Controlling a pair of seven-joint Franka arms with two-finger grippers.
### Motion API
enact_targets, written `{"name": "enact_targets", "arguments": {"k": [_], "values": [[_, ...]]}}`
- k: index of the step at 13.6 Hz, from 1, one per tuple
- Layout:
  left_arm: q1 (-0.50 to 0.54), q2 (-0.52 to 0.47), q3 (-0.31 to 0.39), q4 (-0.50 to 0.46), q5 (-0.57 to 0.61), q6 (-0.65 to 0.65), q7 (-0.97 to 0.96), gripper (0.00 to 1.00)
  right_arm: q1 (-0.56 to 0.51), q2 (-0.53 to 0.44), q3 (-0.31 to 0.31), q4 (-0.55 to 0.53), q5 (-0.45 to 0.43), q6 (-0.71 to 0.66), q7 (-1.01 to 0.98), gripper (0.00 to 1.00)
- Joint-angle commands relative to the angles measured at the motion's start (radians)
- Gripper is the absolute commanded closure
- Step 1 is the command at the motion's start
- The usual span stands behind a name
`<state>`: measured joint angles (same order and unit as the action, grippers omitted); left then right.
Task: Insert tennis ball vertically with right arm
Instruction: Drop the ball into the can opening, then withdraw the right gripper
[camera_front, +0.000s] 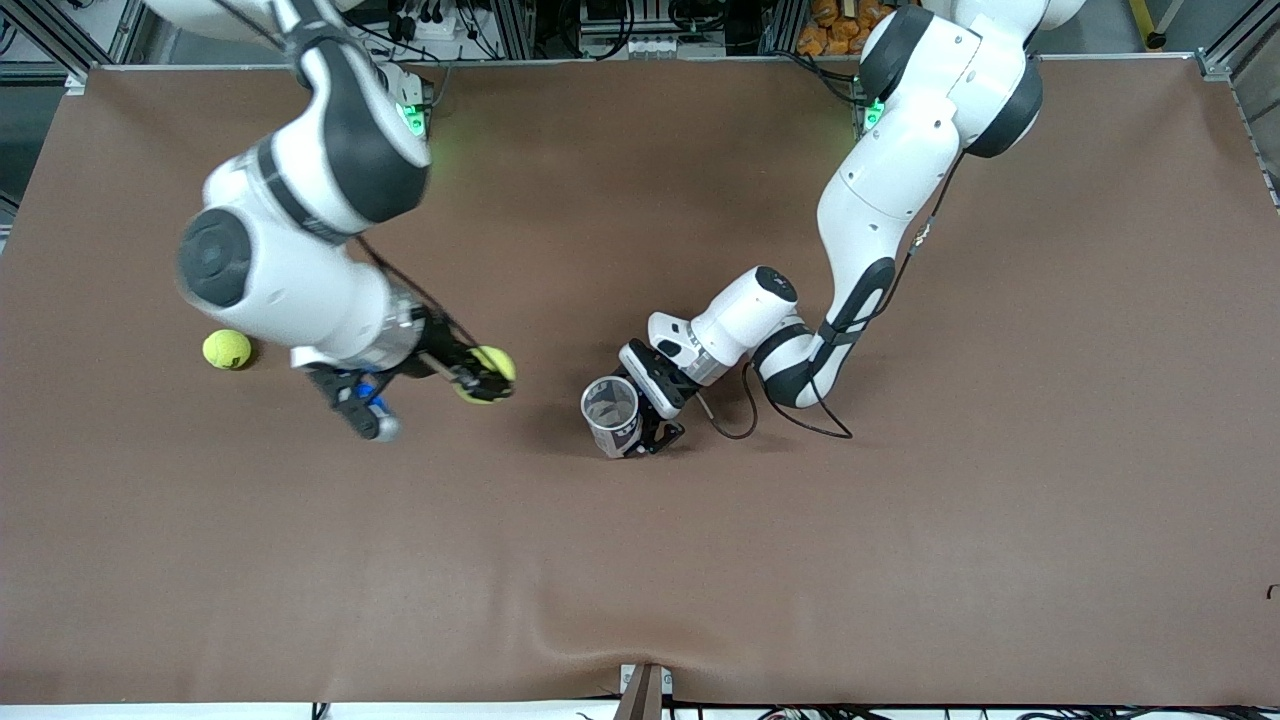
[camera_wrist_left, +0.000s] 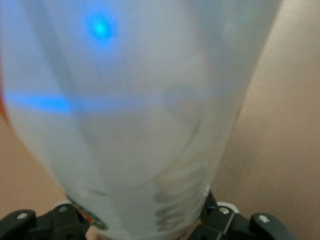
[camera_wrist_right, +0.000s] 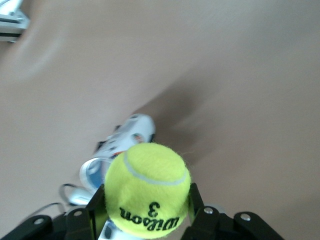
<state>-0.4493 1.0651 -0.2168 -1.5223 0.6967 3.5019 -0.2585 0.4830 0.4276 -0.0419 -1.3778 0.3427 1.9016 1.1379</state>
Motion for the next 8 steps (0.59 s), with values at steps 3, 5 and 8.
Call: {"name": "enact_targets", "arguments": {"k": [3, 5, 8], "values": [[0.004, 0.003, -0.001, 0.004, 0.023, 0.003, -0.016, 0.17, 0.077, 0.091, -0.012, 0.086, 0.021, 0.103, 0.169, 0.91], [0.001, 0.001, -0.001, 0.001, 0.023, 0.005, -0.018, 0.17, 0.086, 0.129, -0.012, 0.114, 0.021, 0.140, 0.193, 0.91], [0.012, 0.003, -0.001, -0.021, 0.032, 0.028, -0.011, 0.17, 0.114, 0.165, -0.013, 0.120, 0.013, 0.177, 0.223, 0.91]]}}
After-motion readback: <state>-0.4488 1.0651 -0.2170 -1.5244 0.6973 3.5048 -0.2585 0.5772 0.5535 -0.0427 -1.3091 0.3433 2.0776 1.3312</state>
